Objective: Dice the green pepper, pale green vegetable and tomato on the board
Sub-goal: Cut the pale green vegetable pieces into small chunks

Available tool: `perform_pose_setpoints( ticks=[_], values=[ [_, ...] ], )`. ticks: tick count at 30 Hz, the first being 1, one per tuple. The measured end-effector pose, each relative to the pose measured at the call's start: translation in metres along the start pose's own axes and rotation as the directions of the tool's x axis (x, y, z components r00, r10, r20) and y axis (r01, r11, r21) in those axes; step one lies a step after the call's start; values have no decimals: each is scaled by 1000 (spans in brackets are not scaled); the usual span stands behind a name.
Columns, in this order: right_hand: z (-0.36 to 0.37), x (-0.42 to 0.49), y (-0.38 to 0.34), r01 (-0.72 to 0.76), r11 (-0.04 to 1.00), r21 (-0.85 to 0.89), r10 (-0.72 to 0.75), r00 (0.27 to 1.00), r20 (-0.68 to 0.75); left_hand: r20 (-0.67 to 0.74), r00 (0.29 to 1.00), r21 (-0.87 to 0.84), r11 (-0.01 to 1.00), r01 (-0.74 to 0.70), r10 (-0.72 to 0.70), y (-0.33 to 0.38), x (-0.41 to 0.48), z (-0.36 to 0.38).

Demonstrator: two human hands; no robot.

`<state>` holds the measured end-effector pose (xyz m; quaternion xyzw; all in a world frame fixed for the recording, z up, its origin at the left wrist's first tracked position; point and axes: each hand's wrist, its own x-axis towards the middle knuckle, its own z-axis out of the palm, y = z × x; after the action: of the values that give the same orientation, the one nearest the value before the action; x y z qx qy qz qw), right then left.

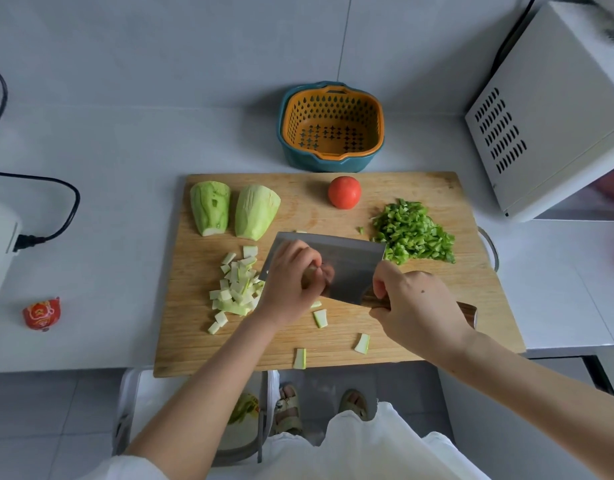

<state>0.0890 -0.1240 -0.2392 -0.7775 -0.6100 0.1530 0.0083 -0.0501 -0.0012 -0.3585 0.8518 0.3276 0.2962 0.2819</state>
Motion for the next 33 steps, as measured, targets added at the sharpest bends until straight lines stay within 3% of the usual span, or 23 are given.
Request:
perform_pose_setpoints(
  ticks=[4, 7, 11, 13, 15, 18, 20, 22, 29, 33],
  values=[
    [3, -2, 3, -21, 1000, 22, 21, 1000, 7, 96, 994, 4, 999, -48, 48, -14, -3, -4],
    [0, -3, 12, -64, 998, 12, 64, 997, -30, 116, 993, 116, 993, 11, -25, -40, -14, -13],
    [-12, 0, 33, -132, 988, 75, 141, 980, -139, 26, 992, 359, 928, 105, -122, -66, -30, -19],
    [-20, 1, 44, -182, 961, 206, 211, 969, -127, -56, 989, 396, 907, 145, -134, -52, -34, -16],
    [-24, 3, 57, -238, 874, 424, 282, 959, -42, -43, 997, 388, 919, 72, -60, -26, -41, -3],
    [-23, 0, 76, -308, 645, 699, 361, 929, 77, 215, 964, 286, 934, -215, 156, 2, -61, 26],
    [-19, -3, 83, -337, 580, 742, 384, 916, 116, 404, 881, 269, 889, -371, 245, 3, -78, 42],
    [-15, -7, 87, -350, 575, 739, 391, 912, 128, 467, 845, 290, 858, -424, 260, -6, -89, 46],
    [-4, -17, 96, -371, 568, 735, 380, 910, 165, 377, 885, 439, 789, -429, 272, -36, -66, 27],
    [-2, -20, 99, -396, 468, 790, 392, 894, 216, 145, 987, 560, 816, -144, 75, -40, -52, 17]
  ],
)
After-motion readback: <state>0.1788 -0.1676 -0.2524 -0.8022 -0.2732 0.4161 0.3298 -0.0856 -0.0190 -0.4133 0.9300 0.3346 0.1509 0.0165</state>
